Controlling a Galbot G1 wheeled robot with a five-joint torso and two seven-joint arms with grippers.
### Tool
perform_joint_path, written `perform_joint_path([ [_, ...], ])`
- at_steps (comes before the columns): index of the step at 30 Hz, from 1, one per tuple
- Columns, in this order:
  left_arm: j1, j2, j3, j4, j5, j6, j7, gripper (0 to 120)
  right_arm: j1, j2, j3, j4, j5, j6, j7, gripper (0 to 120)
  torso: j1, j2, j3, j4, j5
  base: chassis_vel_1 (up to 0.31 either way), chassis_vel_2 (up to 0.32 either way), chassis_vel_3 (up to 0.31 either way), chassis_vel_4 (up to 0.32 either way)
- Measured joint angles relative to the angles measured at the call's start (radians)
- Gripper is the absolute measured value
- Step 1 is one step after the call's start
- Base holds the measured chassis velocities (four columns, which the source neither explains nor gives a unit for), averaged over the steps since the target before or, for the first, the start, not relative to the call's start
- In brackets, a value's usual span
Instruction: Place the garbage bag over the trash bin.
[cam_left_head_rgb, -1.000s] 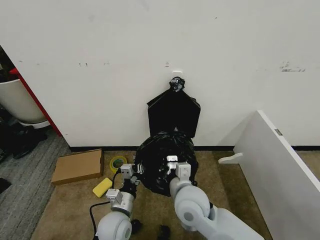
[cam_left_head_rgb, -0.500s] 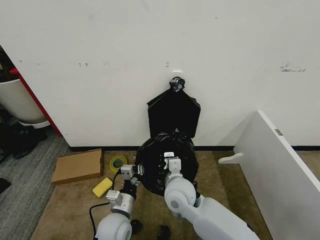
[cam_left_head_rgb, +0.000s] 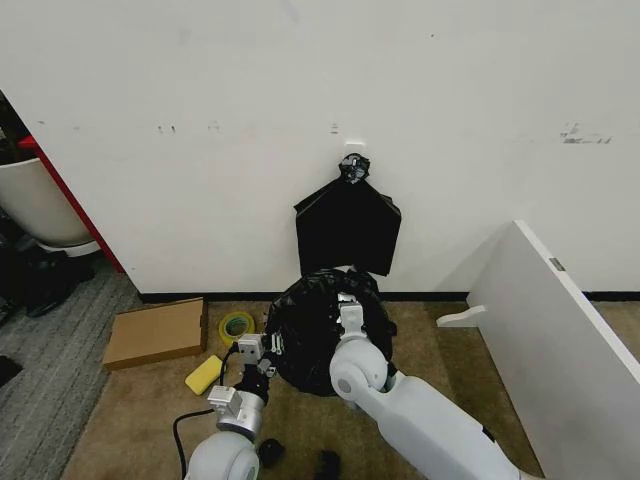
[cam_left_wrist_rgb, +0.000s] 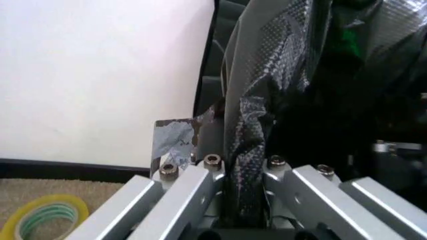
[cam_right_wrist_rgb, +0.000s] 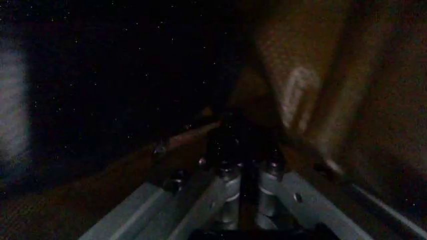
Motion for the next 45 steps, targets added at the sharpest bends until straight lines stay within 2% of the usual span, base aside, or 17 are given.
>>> perform_joint_path([
  [8, -0.016, -0.003, -0.006, 0.013, -0.015, 0.001, -0.008, 1, -0.089, -0.060, -0.025, 0.137, -0.040, 0.007, -0.035, 0, 0.000, 0.000, 0.000, -0.0002, 0.0000, 0.000, 0.000, 0.000, 0.000],
  [13, -0.019, -0.011, 0.002, 0.032, -0.011, 0.003, -0.008, 1, -0.112, -0.058, -0.030, 0.176, -0.071, 0.029, -0.068, 0, 0.000, 0.000, 0.000, -0.0002, -0.0001, 0.000, 0.000, 0.000, 0.000],
  [25, -0.001, -0.017, 0.008, 0.029, -0.005, 0.007, -0.004, 1, -0.003, 0.040, 0.004, -0.001, -0.090, 0.059, -0.039, 0, 0.000, 0.000, 0.000, 0.0000, 0.0001, 0.000, 0.000, 0.000, 0.000],
  [27, 0.000, -0.017, 0.008, 0.028, -0.006, 0.007, -0.004, 1, -0.002, 0.040, 0.004, -0.004, -0.093, 0.060, -0.038, 0, 0.000, 0.000, 0.000, 0.0000, 0.0000, 0.000, 0.000, 0.000, 0.000],
  [34, 0.013, -0.021, 0.009, 0.014, -0.008, 0.010, 0.000, 1, 0.009, 0.033, 0.007, -0.099, -0.270, 0.069, -0.052, 0, 0.000, 0.000, 0.000, -0.0001, 0.0000, 0.000, 0.000, 0.000, 0.000],
  [45, 0.021, -0.019, 0.000, 0.016, -0.005, 0.012, 0.001, 1, -0.037, -0.006, -0.006, -0.078, -0.399, 0.064, -0.068, 0, 0.000, 0.000, 0.000, -0.0002, 0.0000, 0.000, 0.000, 0.000, 0.000],
])
